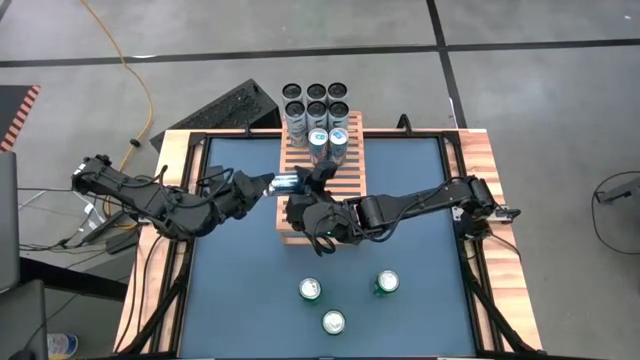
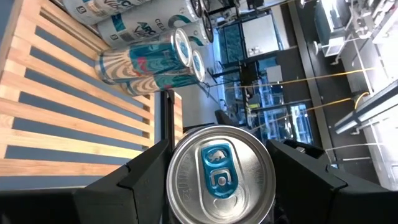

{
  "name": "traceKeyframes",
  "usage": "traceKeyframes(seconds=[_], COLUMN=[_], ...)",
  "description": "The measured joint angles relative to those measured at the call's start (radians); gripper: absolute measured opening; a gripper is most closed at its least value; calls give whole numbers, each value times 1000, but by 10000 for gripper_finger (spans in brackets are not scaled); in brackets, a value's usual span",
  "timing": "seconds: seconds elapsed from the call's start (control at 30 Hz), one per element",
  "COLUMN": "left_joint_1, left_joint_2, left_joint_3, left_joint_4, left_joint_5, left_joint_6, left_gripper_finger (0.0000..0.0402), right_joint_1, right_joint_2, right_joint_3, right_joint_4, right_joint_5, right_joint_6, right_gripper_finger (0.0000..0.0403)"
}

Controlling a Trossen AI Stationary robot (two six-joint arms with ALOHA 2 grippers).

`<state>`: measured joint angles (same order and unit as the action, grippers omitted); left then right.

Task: Place canned beverage on shelf
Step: Put the blue soda can on the shelf aligned to the other blue soda can

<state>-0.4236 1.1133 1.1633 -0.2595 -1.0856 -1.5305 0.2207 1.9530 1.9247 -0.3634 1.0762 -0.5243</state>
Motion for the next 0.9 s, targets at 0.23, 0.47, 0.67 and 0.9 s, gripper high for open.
traceKeyframes(seconds=[0.23, 0.47, 0.67, 0.9], left_joint_1=[0, 0, -6, -16], left_joint_2=[0, -1, -10, -41], left_joint_3=[0, 0, 0, 0], left_joint_4=[-3, -3, 1, 5], left_joint_5=[8, 24, 42, 45], left_joint_6=[23, 45, 115, 299], left_gripper_finger=[234, 249, 265, 270], right_joint_1=[0, 3, 10, 4], right_joint_2=[0, 0, 0, -14], right_joint_3=[0, 0, 0, 0], right_joint_4=[-7, -5, 6, -9], right_joint_5=[-4, -3, -2, -123], right_joint_6=[-10, 1, 26, 192], right_gripper_finger=[156, 156, 158, 158])
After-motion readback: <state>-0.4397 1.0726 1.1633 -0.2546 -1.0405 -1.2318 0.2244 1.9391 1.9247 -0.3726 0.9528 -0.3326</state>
